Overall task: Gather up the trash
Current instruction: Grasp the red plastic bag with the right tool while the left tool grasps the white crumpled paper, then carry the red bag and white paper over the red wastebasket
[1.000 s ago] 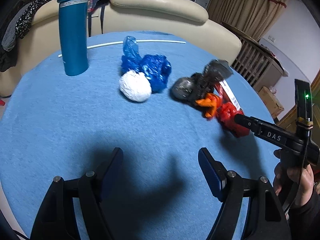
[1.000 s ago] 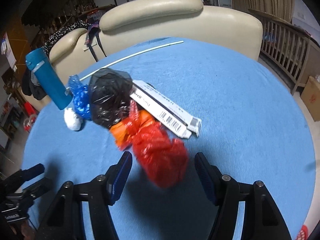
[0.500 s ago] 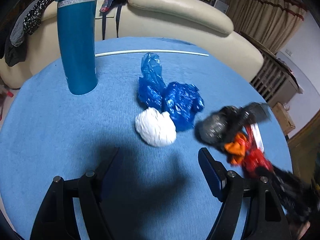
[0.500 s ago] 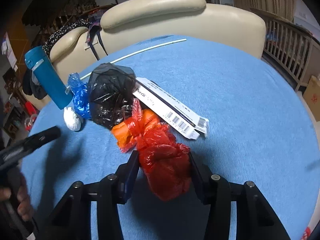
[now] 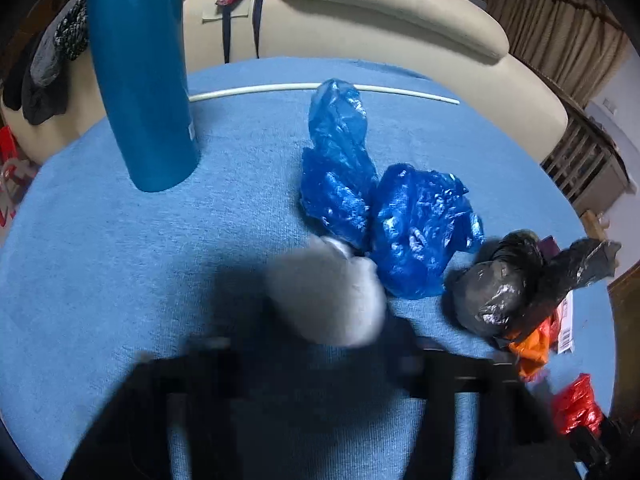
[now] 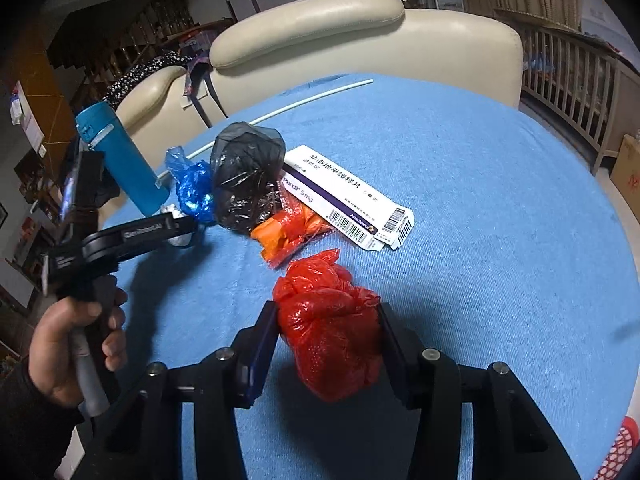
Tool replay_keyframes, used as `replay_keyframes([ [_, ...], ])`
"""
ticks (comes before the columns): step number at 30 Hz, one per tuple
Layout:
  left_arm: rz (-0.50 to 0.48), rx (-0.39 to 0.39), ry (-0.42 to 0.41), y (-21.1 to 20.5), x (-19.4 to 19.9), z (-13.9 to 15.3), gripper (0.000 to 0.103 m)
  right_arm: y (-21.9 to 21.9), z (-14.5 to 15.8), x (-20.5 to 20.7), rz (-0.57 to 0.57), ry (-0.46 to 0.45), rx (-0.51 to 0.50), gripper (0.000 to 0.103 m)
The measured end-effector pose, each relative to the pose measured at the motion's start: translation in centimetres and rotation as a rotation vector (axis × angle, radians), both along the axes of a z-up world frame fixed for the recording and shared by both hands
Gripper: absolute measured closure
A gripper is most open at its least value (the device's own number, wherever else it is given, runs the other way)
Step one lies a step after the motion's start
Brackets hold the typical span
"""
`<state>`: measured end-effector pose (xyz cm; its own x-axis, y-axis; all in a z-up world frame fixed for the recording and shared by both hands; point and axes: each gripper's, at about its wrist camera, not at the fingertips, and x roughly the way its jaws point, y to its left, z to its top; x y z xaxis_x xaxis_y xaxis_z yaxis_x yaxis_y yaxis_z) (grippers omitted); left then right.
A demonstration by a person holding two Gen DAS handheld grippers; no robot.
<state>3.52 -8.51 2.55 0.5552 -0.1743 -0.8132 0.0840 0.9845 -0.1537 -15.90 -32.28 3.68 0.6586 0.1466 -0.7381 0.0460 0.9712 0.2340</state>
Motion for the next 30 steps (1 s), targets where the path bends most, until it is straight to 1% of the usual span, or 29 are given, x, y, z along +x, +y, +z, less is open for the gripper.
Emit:
replay_keyframes([
  [2,-0.014,-0.028,0.006,0.3,-0.3,0.0,0.065,0.1,-0.1,-0.3,-0.001,-0.001,0.003,0.051],
  [6,-0.034,-0.023,-0.010,0.6,-2.1,0.3,0.066,0.3,-0.2,-0.8,-0.003,-0.002,0.012,0.051],
  [13,-0.070,0.006,-0.053,0.4,-6.2,1.8,0.066,0.7,-0.1,-2.5,-0.014,-0.006,0.016,0.051],
  [22,-0.125,0.033,-0.068,-1.1,-10.5,3.2,0.066,0.2,0.1,-5.9,-0.066,-0.014,0.030,0.051],
  [30,-0.172,0.048,-0.092,-2.7,-12.8,4.3,0.066,-0.7,0.4,-9.0,-0.116,-0.032,0.048,0.051],
])
